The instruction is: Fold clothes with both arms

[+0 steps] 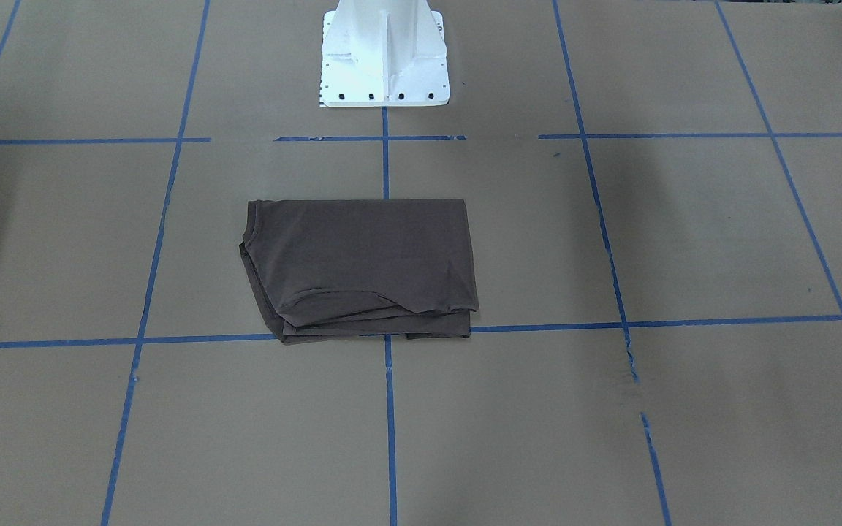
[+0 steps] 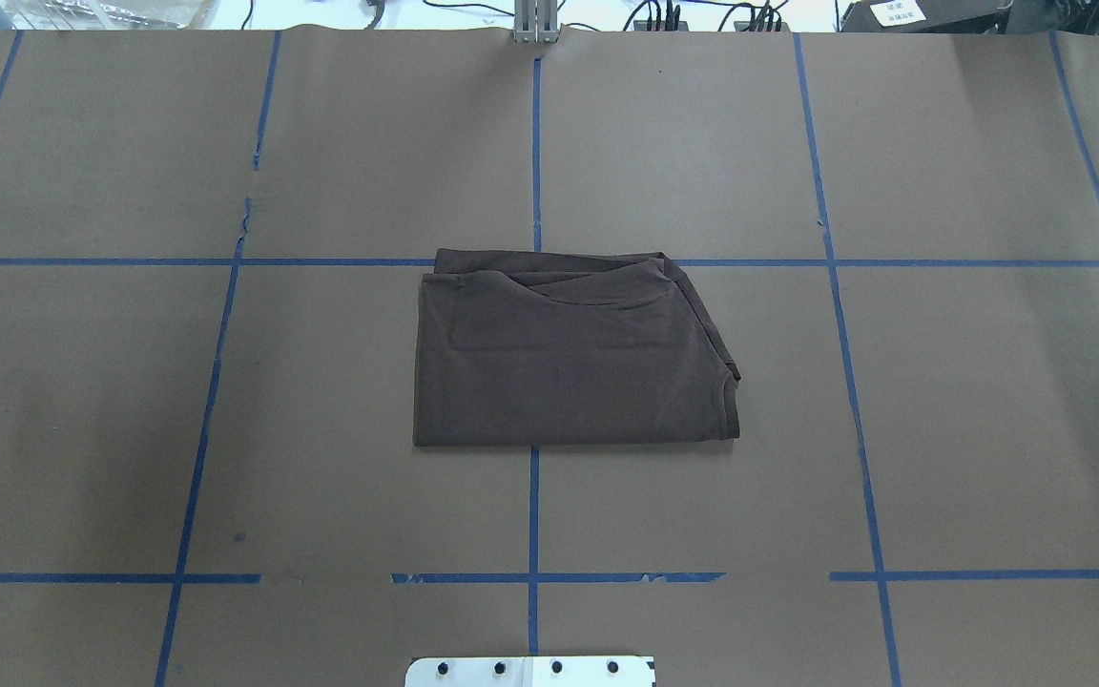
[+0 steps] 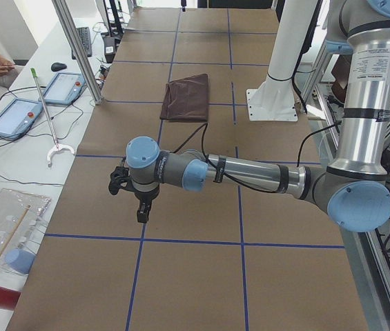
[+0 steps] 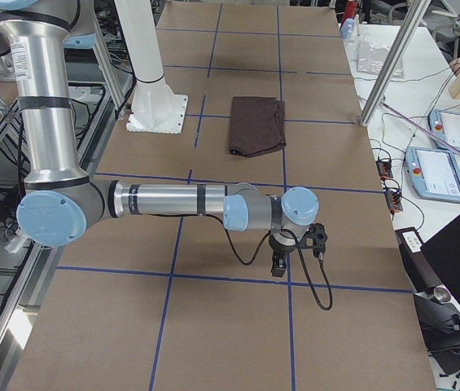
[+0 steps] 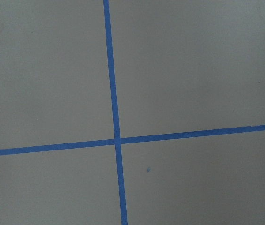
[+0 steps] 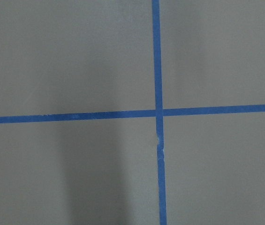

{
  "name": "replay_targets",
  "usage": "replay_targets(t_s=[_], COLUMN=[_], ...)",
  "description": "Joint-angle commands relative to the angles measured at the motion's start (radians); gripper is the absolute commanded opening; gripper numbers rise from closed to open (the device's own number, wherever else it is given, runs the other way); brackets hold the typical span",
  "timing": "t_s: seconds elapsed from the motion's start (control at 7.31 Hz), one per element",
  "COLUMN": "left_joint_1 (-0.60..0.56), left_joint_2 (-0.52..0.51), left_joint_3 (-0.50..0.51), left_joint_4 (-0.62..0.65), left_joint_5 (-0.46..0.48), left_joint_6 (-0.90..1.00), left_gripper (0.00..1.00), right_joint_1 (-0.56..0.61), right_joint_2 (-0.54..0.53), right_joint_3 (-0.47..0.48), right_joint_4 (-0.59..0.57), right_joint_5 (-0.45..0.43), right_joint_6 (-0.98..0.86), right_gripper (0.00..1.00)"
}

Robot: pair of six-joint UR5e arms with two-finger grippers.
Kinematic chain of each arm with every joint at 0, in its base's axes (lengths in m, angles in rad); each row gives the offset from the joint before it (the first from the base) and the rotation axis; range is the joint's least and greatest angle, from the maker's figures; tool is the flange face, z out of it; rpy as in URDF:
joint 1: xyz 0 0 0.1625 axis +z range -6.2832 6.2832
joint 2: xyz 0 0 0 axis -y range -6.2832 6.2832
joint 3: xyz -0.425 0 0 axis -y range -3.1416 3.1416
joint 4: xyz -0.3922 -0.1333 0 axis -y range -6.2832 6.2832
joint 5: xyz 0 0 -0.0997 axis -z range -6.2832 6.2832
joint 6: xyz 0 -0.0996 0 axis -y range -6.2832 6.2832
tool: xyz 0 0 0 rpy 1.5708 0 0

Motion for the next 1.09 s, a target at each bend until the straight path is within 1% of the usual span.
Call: replay_targets(t_s=[0.0, 0.14, 0.27, 0.41, 0.55, 0.96], left_joint_1=[0.000, -0.002, -0.002, -0.002, 0.003, 0.000], left_joint_2=[0.086, 0.111, 0.139, 0.151, 0.151, 0.151], left_joint_3=[-0.064, -0.104, -0.138, -0.143, -0.149, -0.181], left_joint_4=[-0.014, -0.007, -0.001, 0.002, 0.009, 0.010], left_joint_5=[0.002, 0.000, 0.002, -0.013, -0.047, -0.044], left_joint_6=[0.022, 0.023, 0.025, 0.023, 0.022, 0.022], left_gripper=[1.00, 1.00, 1.00, 1.00, 1.00, 1.00], right_joint_1=[0.000, 0.000, 0.000, 0.000, 0.000, 0.000], right_joint_2=[-0.021, -0.019, -0.018, -0.021, -0.022, -0.028], right_joint_3=[-0.001, 0.002, 0.030, 0.056, 0.056, 0.056], right_joint_4=[0.000, 0.001, 0.000, -0.002, -0.002, -0.002], right_joint_5=[0.000, 0.000, 0.000, -0.005, -0.005, -0.009], right_joint_6=[0.001, 0.001, 0.001, 0.001, 0.002, 0.001], right_gripper=[1.00, 1.00, 1.00, 1.00, 1.00, 1.00])
